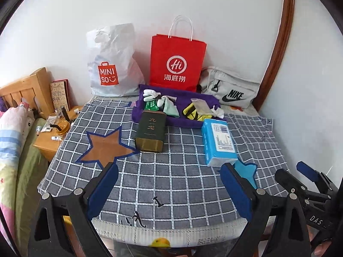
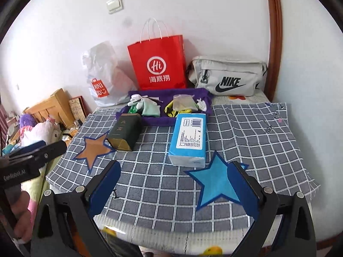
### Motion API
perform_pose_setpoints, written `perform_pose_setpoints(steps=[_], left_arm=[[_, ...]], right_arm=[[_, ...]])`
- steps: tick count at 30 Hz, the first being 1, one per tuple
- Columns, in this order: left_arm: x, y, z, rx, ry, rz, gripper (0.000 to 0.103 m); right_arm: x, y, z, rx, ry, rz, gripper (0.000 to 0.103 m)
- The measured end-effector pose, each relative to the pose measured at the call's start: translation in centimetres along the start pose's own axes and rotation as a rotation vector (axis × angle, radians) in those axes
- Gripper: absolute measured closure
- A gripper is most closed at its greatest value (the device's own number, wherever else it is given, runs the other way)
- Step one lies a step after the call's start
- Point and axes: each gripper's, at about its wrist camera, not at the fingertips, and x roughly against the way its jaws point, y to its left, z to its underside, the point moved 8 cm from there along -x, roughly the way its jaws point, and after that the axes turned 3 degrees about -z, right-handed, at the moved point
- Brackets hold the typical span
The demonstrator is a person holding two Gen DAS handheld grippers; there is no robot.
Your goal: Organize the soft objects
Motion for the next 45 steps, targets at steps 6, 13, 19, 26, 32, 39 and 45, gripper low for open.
perform_pose_setpoints(steps=[6,13,19,26,32,39,45], left_arm=[[2.2,-0.4,0.8,-0.002,-0.031,-0.009,0.007],[2.9,-0.5,1.4,-0.010,-0.031,-0.017,0.007],[3.3,-0.4,1.5,0.004,-0.032,-0.006,0.007],[3.5,-0.4,1.5,0.000,-0.037,-0.014,0.007],[3.4,-0.2,1.5,0.002,-0.032,-0.026,0.007],[3.3,-0.2,1.5,0.002,-0.033,-0.031,0.007],[3.5,-0.1,1.4,0.002,-0.036,-0.031,0.007]], right_arm=[[3.0,0.7,0.9,0.022,-0.029,0.014,0.004],[4.3,1.0,1.3,0.028,-0.044,0.014,0.004],[5.0,1.3,1.6,0.036,-0.052,0.011,0.004],[5.4,1.3,1.7,0.031,-0.059,0.008,0.004],[5.4,1.2,1.6,0.033,-0.058,0.010,0.004],[5.8,1.6,1.5,0.027,-0.067,0.010,0.004],[5.8,1.5,1.4,0.028,-0.071,0.013,0.004]])
